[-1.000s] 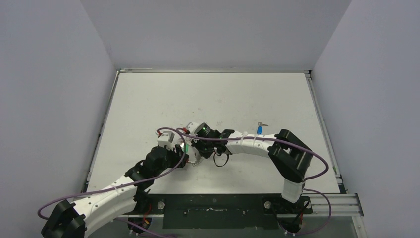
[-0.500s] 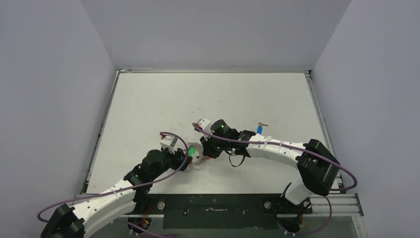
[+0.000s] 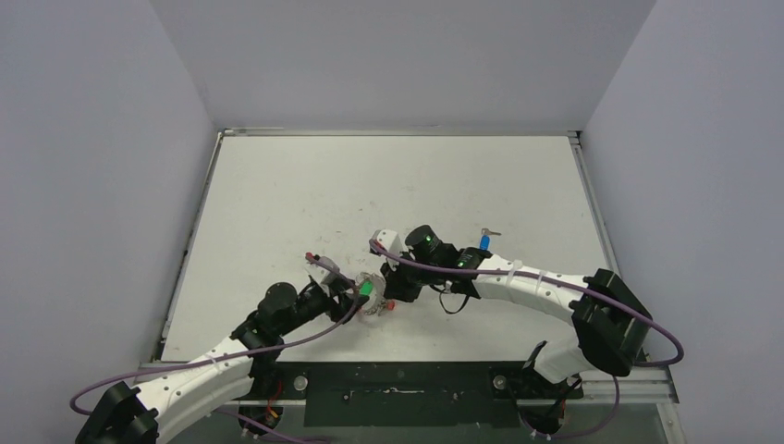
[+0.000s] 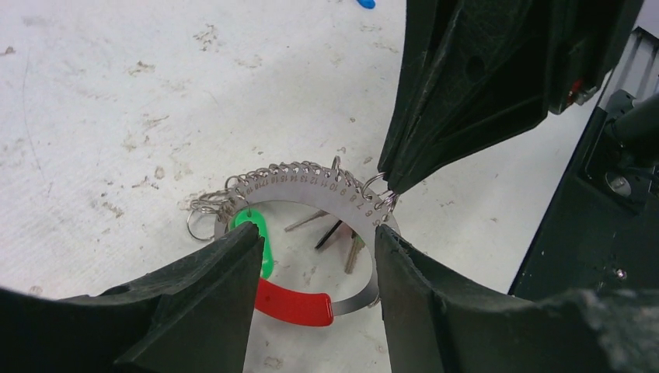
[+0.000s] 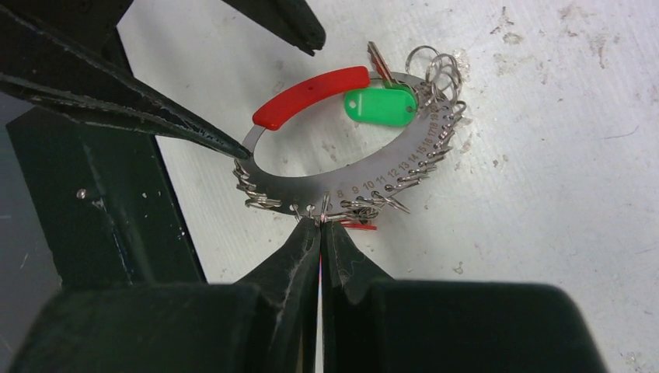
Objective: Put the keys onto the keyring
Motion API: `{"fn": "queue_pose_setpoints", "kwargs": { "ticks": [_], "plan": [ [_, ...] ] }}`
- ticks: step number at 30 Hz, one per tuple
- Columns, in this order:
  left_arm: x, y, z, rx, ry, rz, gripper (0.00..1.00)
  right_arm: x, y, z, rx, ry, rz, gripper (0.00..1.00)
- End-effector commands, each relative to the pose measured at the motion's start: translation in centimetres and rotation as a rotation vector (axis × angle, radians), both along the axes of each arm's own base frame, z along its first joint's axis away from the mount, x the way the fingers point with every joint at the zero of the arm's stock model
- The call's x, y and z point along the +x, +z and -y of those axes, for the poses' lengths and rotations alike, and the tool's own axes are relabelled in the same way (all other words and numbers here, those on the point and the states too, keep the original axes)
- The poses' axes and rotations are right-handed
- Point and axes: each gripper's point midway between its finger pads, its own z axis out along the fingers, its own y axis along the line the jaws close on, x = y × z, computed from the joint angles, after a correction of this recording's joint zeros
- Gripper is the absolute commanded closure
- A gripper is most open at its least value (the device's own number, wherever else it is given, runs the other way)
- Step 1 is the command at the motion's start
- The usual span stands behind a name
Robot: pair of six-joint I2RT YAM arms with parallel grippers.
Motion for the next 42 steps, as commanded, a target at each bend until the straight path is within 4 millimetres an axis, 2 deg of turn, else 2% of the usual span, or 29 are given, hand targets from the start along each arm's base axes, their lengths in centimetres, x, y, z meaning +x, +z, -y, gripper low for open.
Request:
{"fn": "queue_pose_setpoints", "kwargs": {
  "ticks": [1, 10, 13, 17, 20, 25, 30, 33, 35, 37, 42],
  "plan": [
    [-0.6, 2.6, 1.3, -0.029, -0.11, 0.193, 0.47, -1.1, 2.3, -0.8, 0.102, 0.141, 0.05, 1.0],
    [-1.9, 2.7, 2.3, 0.036, -0.234, 0.377, 0.47, -1.7, 2.1, -0.2, 0.072, 0.182, 0.05, 0.99],
    [-2.0, 2.6, 2.5, 0.041, -0.238, 0.378, 0.47, -0.6, 0.7, 0.5, -0.016, 0.114, 0.07, 0.82],
    [-1.7, 2.3, 2.1, 0.041, -0.205, 0.351, 0.46, 0.3, -0.2, 1.4, -0.068, 0.033, 0.086, 0.68],
    [-1.2, 2.1, 1.6, 0.026, -0.151, 0.314, 0.45, 1.3, 0.2, 1.8, -0.056, -0.034, 0.12, 0.57],
    [-1.1, 1.7, 0.9, -0.009, -0.084, 0.227, 0.44, 3.5, 1.9, 3.7, -0.043, -0.208, 0.199, 0.48],
    [-0.9, 0.3, 0.1, -0.031, 0.005, 0.077, 0.43, 6.2, 3.9, 7.4, 0.014, -0.482, 0.275, 0.27],
    [-0.7, -0.5, -0.4, -0.052, 0.062, -0.009, 0.43, 7.5, 5.0, 11.0, 0.051, -0.737, 0.313, 0.07],
    [-0.6, -1.0, -0.7, -0.066, 0.106, -0.072, 0.43, 7.5, 5.4, 12.6, 0.075, -0.822, 0.303, 0.05],
    [-0.4, -1.5, -0.9, -0.085, 0.149, -0.135, 0.44, 7.1, 5.2, 13.0, 0.075, -0.824, 0.269, 0.06],
    [-0.4, -2.9, -1.1, -0.129, 0.233, -0.294, 0.47, 4.8, 2.7, 11.6, 0.079, -0.738, 0.127, 0.06]
  ]
}}
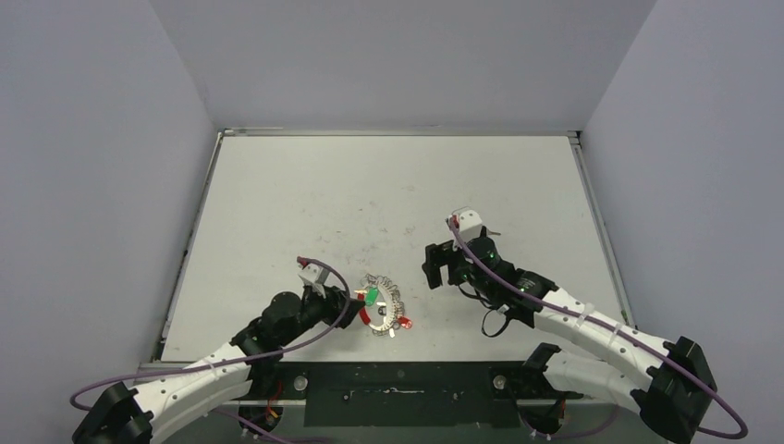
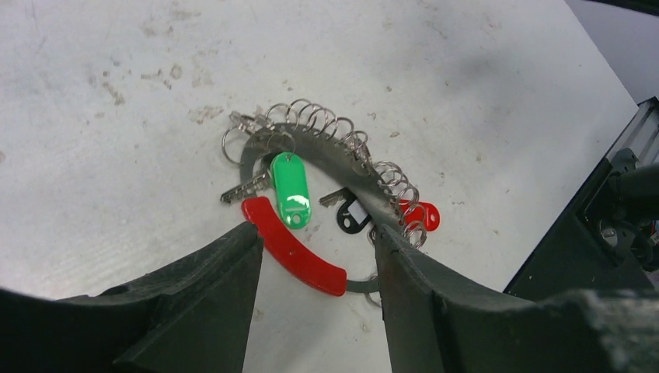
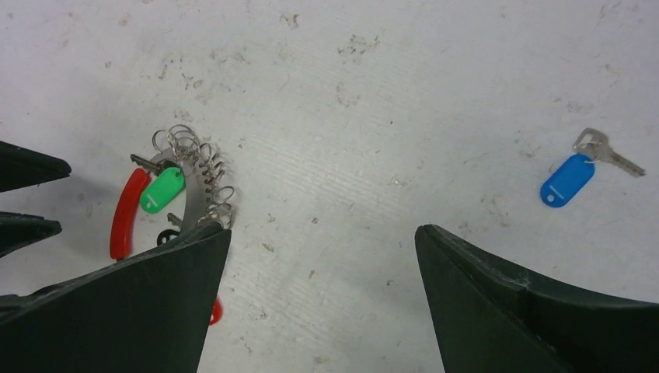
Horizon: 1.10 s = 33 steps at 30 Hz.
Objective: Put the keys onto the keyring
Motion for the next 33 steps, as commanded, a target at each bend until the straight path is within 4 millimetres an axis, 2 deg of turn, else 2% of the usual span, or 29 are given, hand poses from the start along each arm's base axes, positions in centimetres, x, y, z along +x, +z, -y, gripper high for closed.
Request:
{"fn": "queue_pose_setpoints", "kwargs": {
  "ticks": [1, 3, 6, 9, 18, 21, 26, 33],
  "plan": [
    [0.3, -0.5, 0.0, -0.08, 0.11, -0.17, 0.48, -1.8, -2.8, -1.1, 0.07, 0.024, -0.133, 0.07],
    [0.2, -1.1, 0.0, -0.076, 0.125, -0.217, 0.49, -2.9, -3.9, -2.3, 0.114, 0.065, -0.198, 0.11],
    [0.1, -1.9, 0.1, -0.061, 0.138, -0.27, 0.53, -4.2, -5.3, -4.0, 0.217, 0.099, -0.282, 0.21],
    [0.1, -2.4, 0.2, -0.049, 0.145, -0.297, 0.56, -5.0, -5.6, -6.1, 0.338, 0.144, -0.331, 0.31],
    [1.3, -2.9, 0.4, 0.012, 0.166, -0.293, 0.61, -5.7, -7.9, -10.1, 0.349, 0.215, -0.412, 0.48],
    [1.9, -3.6, 0.4, 0.069, 0.182, -0.305, 0.64, -5.4, -8.6, -11.0, 0.343, 0.22, -0.43, 0.6],
    [3.2, -4.6, 0.4, 0.102, 0.207, -0.293, 0.73, -5.3, -8.8, -12.3, 0.34, 0.237, -0.444, 0.75],
    [6.0, -3.8, 0.7, 0.127, 0.216, -0.24, 0.84, -5.2, -8.9, -12.6, 0.33, 0.229, -0.442, 0.77]
  ]
}}
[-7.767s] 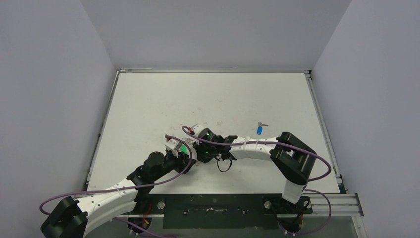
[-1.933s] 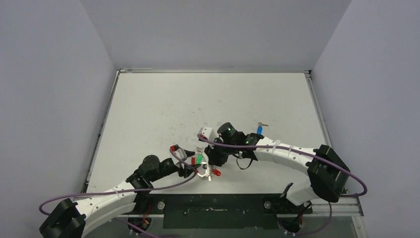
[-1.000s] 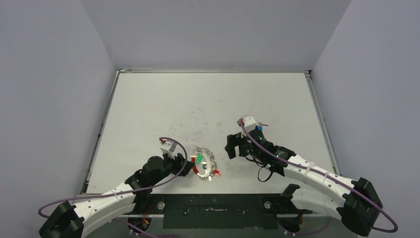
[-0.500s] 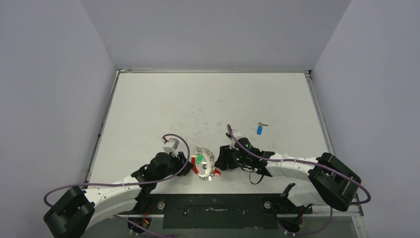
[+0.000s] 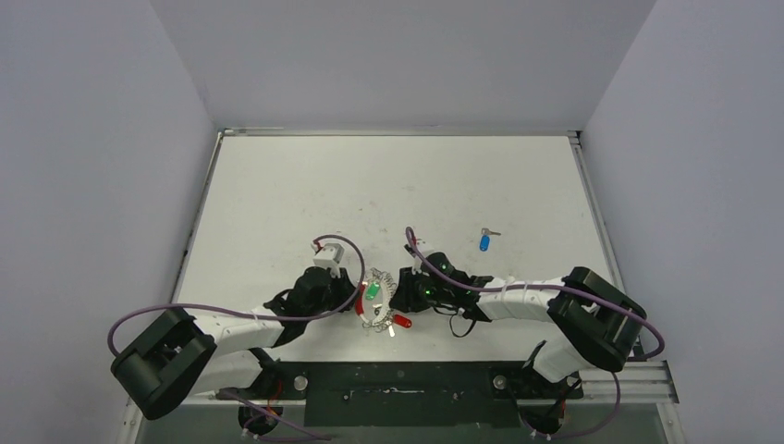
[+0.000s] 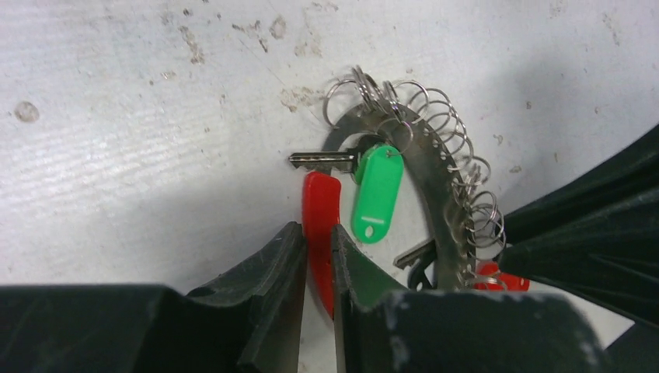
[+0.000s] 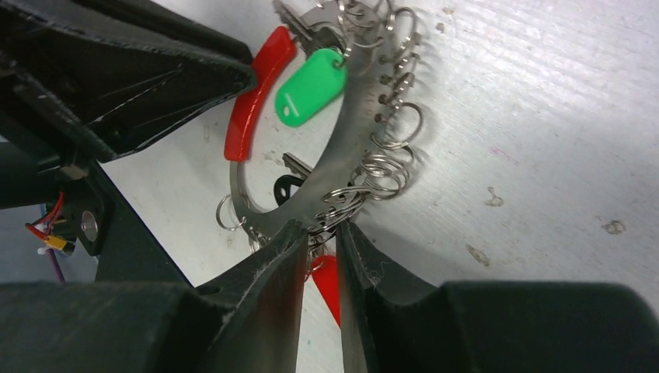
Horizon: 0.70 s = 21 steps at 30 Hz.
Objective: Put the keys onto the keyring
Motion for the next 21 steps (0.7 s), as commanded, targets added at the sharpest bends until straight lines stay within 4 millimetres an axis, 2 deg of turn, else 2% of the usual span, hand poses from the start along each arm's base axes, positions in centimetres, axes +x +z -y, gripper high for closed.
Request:
{"fn": "queue_pose_setpoints", "kwargs": {
  "ticks": [1, 3, 7, 10, 15, 19, 21],
  "plan": [
    [2.9, 2.2, 1.1, -0.009, -0.012, 0.088, 0.84, 1.4, 2.3, -2.2, 0.077, 0.0, 0.06, 0.77],
    [3.7, 2.2, 1.2, -0.007, -0.014, 0.088, 0.85, 1.5, 2.5, -2.2, 0.073, 0.001, 0.064, 0.73],
    [4.1, 1.9, 1.3, 0.005, -0.033, 0.072, 0.85, 1.8, 2.7, -1.7, 0.023, 0.0, 0.088, 0.59],
    [3.8, 2.0, 1.1, 0.011, -0.046, 0.076, 0.77, 1.8, 2.8, -0.9, -0.028, 0.008, 0.107, 0.53],
    [2.9, 2.6, 0.4, 0.019, -0.059, 0.093, 0.61, 1.4, 3.7, -0.5, -0.086, 0.049, 0.162, 0.54],
    [1.8, 3.2, -0.1, 0.008, -0.073, 0.097, 0.57, -0.1, 4.4, -1.6, -0.109, 0.117, 0.196, 0.59],
    [1.4, 3.4, -0.4, -0.001, -0.073, 0.1, 0.56, -0.8, 4.5, -2.1, -0.125, 0.144, 0.205, 0.65]
  ]
}}
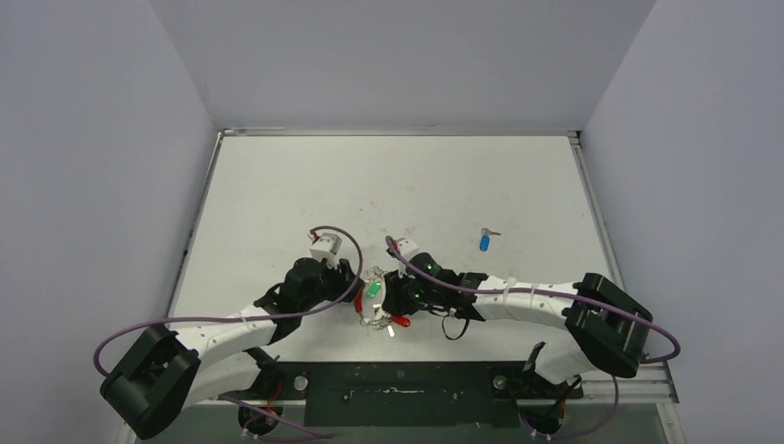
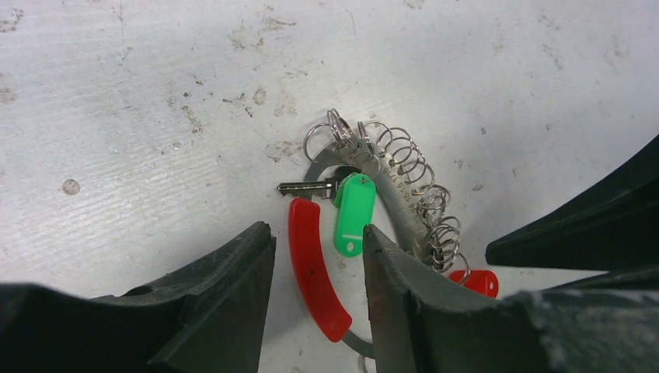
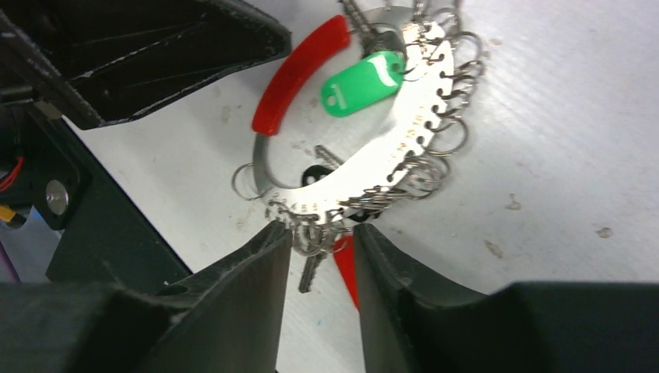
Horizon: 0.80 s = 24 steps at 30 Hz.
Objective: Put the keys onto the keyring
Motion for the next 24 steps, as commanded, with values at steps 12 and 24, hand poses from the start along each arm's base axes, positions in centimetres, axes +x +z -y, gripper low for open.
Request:
{"fn": "queue_pose_setpoints", "kwargs": {
  "ticks": [12, 24],
  "plan": [
    [-3.2, 0.9, -0.5, -0.111, -0.037, -0.014, 0.56, -1.7, 1.5, -2.2, -0.168, 0.077, 0.172, 0.71],
    [-3.2, 0.8, -0.1, -0.117, -0.046, -0.025, 0.56, -2.0, 0.2, -2.5, -0.292, 0.106, 0.198, 0.64]
  ]
}}
